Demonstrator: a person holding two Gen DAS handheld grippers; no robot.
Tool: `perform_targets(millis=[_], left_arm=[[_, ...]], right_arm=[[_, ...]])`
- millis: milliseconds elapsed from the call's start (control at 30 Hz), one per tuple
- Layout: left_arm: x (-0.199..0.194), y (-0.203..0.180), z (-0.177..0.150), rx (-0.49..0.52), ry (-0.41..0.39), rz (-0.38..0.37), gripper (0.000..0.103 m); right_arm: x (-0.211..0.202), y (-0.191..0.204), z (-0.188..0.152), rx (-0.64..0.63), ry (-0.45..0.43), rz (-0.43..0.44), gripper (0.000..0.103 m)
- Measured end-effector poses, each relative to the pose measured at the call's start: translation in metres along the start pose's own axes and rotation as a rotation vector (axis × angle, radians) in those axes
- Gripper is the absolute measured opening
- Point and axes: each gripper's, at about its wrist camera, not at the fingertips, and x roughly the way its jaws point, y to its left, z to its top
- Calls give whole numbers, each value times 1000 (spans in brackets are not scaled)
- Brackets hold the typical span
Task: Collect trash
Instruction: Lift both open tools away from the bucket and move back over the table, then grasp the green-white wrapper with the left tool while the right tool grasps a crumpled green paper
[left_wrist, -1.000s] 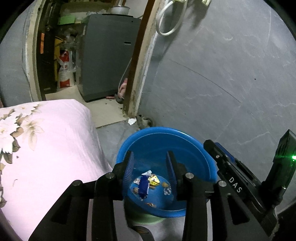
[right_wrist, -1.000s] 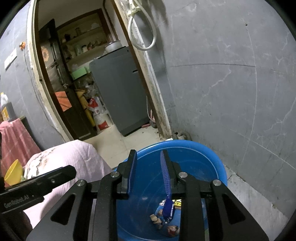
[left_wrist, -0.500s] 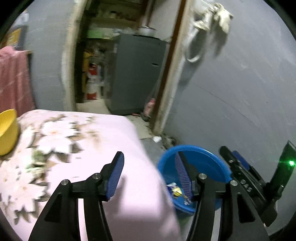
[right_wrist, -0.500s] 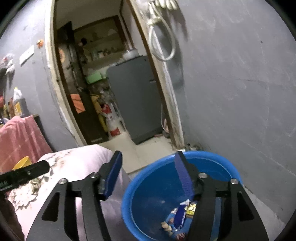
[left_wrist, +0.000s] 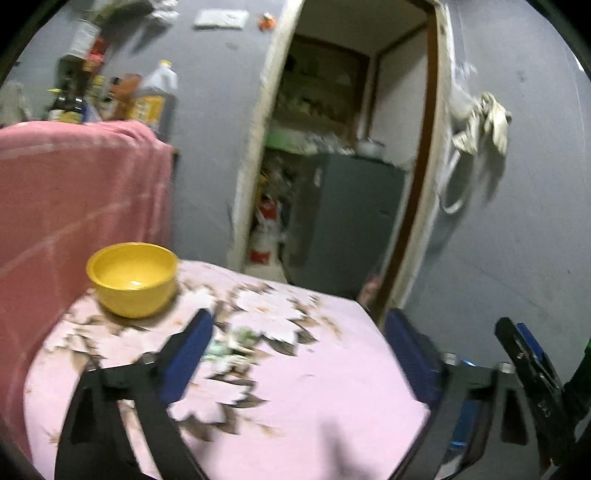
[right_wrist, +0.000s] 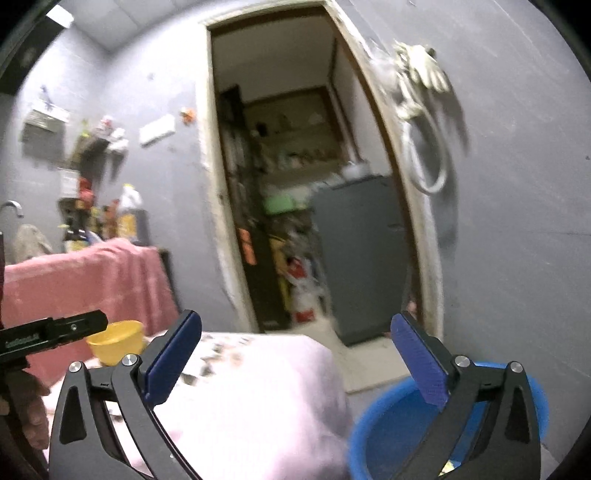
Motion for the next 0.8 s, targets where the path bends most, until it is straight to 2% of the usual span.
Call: perform_targets(millis=[67,200,433,633,800], left_arm=[[-14,12,2,-7,-54,39,101],[-26,31,2,4,-110,91,101],[-37,69,-1,1,-167,162,101],[-38,92,-3,-7,-180,200,101],[-27,103,-4,2,-161,216,101]], right_arm=[[-4,9,1,-18,-32,42,103],[-12,32,4,-58,-96,95,103],[-1,74,4,-150,-117,168,103],[14,105,1,-207,-97,207,103],[36,115,-8,-232,-23,200,103]])
